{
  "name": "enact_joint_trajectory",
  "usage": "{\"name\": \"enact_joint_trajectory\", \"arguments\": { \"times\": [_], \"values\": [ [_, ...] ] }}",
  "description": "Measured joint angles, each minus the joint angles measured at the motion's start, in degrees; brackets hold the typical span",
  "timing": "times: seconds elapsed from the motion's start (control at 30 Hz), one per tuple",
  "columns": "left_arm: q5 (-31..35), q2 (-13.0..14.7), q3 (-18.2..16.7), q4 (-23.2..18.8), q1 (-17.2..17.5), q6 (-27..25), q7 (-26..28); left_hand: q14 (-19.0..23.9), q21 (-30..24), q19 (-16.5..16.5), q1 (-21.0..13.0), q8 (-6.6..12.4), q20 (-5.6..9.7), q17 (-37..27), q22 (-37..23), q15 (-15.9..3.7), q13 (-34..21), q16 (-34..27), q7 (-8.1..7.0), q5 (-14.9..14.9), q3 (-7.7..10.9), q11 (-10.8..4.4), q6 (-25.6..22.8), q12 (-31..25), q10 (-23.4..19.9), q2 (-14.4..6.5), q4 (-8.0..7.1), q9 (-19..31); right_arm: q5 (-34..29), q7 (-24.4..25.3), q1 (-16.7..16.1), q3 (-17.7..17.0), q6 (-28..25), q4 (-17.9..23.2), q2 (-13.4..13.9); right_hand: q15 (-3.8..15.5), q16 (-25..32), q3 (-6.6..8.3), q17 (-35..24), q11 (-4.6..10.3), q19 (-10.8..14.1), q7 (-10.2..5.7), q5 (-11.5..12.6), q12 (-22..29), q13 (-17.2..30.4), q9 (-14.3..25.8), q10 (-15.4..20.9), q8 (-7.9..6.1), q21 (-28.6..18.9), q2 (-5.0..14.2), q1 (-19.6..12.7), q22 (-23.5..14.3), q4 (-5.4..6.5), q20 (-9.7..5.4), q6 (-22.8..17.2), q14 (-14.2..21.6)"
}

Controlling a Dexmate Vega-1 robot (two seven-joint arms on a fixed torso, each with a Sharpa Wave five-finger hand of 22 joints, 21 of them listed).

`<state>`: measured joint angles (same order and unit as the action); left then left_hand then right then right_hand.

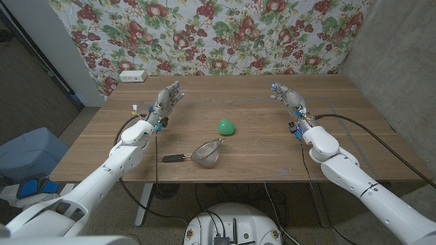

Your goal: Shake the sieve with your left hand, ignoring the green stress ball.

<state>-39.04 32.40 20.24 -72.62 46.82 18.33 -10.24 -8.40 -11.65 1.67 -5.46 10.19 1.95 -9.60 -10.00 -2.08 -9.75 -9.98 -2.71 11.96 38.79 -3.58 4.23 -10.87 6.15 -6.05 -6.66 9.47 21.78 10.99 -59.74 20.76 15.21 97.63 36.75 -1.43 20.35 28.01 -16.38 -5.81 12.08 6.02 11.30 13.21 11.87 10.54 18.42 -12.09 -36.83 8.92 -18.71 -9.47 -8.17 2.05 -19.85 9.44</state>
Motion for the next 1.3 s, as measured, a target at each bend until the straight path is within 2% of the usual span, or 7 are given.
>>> {"name": "enact_joint_trajectory", "arguments": {
  "times": [0.23,0.43,0.57,0.8,1.3],
  "values": [
    [-0.17,-0.32,0.15,1.45,-0.76,0.19,-0.81,0.13,0.00,0.00,0.00,0.00,0.00,0.00,0.00,0.13,0.00,0.00,-0.05,0.00,0.13,0.00,-0.05,0.00,0.00,0.00,0.13,0.00,-1.92,1.65,-0.73,-0.16,-2.15,2.36,0.85,-0.22,0.24,0.06,0.00,0.29,0.41,0.00,0.44,0.36,0.27,0.00,0.74,0.00,0.00,0.00,0.00,-0.30,-0.06,0.41,-0.62,1.03],
    [-0.27,-0.47,0.23,2.07,-1.17,0.40,-1.52,0.13,0.01,0.00,0.00,0.00,0.00,0.00,0.00,0.13,0.01,0.00,-0.05,0.00,0.13,0.00,-0.05,0.00,0.00,0.00,0.13,0.00,-3.06,2.57,-1.50,-0.37,-3.39,4.66,1.64,-0.22,0.24,0.06,-0.26,-0.02,0.41,-0.31,0.44,0.36,0.27,0.00,1.05,0.00,0.48,0.01,-0.02,-0.29,-0.06,0.41,-0.93,1.03],
    [-0.31,-0.53,0.26,2.42,-1.38,0.44,-1.84,0.13,0.01,0.00,0.00,0.00,0.00,-0.01,0.00,0.13,0.01,0.00,-0.05,0.00,0.13,-0.10,-0.04,0.00,-0.50,0.00,0.13,0.00,-3.64,2.98,-1.83,-0.47,-4.20,5.84,2.03,0.20,0.65,0.06,-0.26,-0.02,0.62,-0.31,0.44,0.36,0.27,0.00,1.05,0.00,0.48,0.68,-0.68,-0.29,-0.06,0.62,-0.93,1.44],
    [-0.37,-0.66,0.30,3.05,-1.76,0.51,-2.16,0.12,0.01,0.00,0.00,0.00,0.00,-0.01,0.00,0.13,0.01,0.00,-0.05,0.00,0.36,-0.10,-0.04,0.00,-0.50,0.00,0.36,0.00,-4.53,3.45,-2.08,-0.52,-5.59,6.82,2.35,0.20,0.65,0.06,-0.26,-0.02,0.61,0.00,0.44,0.36,0.27,0.28,1.04,0.00,0.47,0.67,-0.68,-0.29,-0.06,0.62,-1.24,1.44],
    [-0.64,-1.11,0.48,4.85,-2.90,0.82,-3.73,0.12,0.02,-0.01,0.00,0.00,0.00,-0.15,0.01,0.13,0.01,0.00,0.27,0.00,0.36,-0.10,-0.35,0.00,-0.50,0.00,0.36,-0.01,-6.55,4.63,-3.47,-0.74,-9.72,11.82,4.06,0.20,0.65,0.06,-0.52,-0.02,0.82,0.00,0.44,0.35,0.54,0.27,1.04,0.00,0.89,0.67,-0.68,-0.28,-0.05,0.41,-1.23,1.43]
  ]
}}
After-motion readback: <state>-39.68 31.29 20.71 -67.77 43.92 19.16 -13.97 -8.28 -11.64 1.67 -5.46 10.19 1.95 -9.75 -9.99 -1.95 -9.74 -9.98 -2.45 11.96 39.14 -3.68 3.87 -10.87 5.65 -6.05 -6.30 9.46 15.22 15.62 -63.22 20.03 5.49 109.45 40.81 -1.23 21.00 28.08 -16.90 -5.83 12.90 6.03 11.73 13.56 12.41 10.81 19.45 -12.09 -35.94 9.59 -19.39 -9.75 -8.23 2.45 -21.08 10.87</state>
